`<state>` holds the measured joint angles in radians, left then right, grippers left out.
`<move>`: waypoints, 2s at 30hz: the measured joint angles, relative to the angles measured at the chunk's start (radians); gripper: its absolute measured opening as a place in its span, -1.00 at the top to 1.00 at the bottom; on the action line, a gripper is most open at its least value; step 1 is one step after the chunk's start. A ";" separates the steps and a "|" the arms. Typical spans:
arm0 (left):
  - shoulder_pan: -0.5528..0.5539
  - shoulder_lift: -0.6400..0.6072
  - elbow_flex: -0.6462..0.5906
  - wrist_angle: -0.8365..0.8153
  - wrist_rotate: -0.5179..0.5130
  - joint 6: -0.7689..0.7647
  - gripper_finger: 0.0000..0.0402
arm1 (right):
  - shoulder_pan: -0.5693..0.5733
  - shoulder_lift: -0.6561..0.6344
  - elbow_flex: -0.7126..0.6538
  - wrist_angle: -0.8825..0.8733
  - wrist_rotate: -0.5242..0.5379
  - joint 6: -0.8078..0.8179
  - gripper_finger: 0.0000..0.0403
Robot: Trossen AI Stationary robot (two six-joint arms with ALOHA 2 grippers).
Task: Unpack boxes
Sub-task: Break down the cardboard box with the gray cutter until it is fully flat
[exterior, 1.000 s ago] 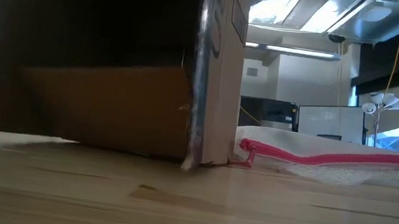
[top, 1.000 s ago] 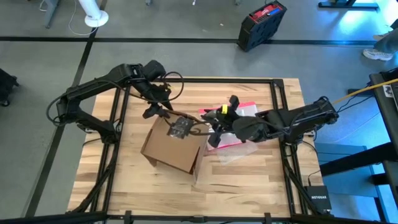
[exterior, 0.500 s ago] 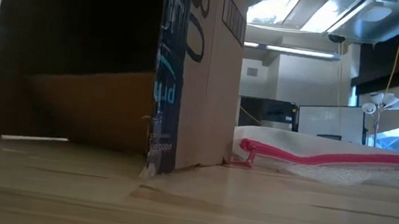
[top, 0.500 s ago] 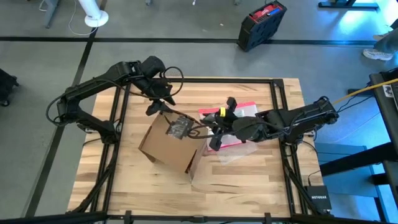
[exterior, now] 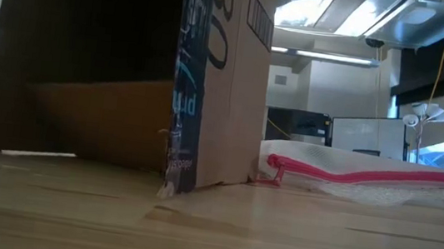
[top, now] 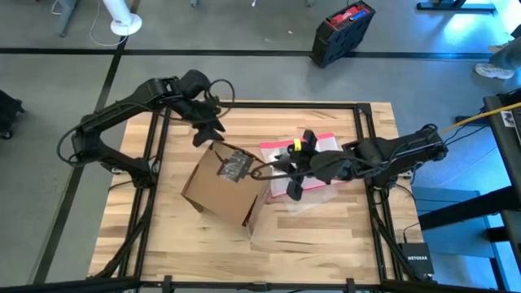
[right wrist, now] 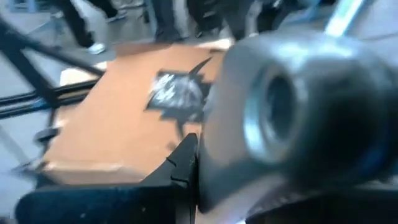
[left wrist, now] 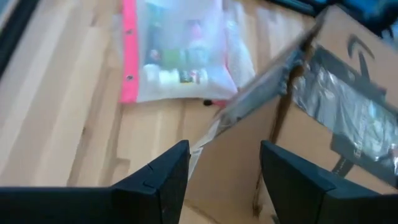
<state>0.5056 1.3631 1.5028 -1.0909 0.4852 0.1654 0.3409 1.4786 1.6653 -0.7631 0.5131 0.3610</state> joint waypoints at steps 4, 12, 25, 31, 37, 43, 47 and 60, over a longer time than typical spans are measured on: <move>0.062 -0.041 0.000 0.009 0.005 -0.088 0.07 | 0.012 -0.004 0.000 -0.050 -0.079 0.057 0.65; 0.206 -0.079 -0.038 0.005 0.183 -0.218 0.07 | 0.072 -0.003 -0.053 -0.162 -0.112 0.175 0.65; 0.350 -0.081 -0.384 0.232 0.429 -0.401 0.07 | 0.029 -0.002 -0.441 0.271 -0.139 0.299 0.65; 0.375 -0.081 -0.551 0.416 0.537 -0.564 0.07 | -0.038 -0.002 -0.557 0.478 -0.166 0.309 0.65; 0.319 -0.081 -0.646 0.662 0.674 -0.748 0.07 | -0.085 -0.002 -0.583 0.622 -0.143 0.208 0.65; 0.214 -0.082 -0.645 1.071 0.711 -0.975 0.07 | -0.115 -0.002 -0.557 0.689 -0.117 0.100 0.65; 0.175 -0.082 -0.619 1.249 0.707 -1.090 0.07 | -0.121 -0.002 -0.512 0.676 -0.096 0.035 0.65; 0.242 -0.156 -0.565 1.038 0.607 -0.960 0.14 | -0.125 -0.002 -0.388 0.396 -0.135 0.051 0.65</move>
<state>0.7476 1.2073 0.9379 -0.0532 1.0925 -0.7941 0.2157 1.4765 1.2774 -0.3673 0.3784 0.4123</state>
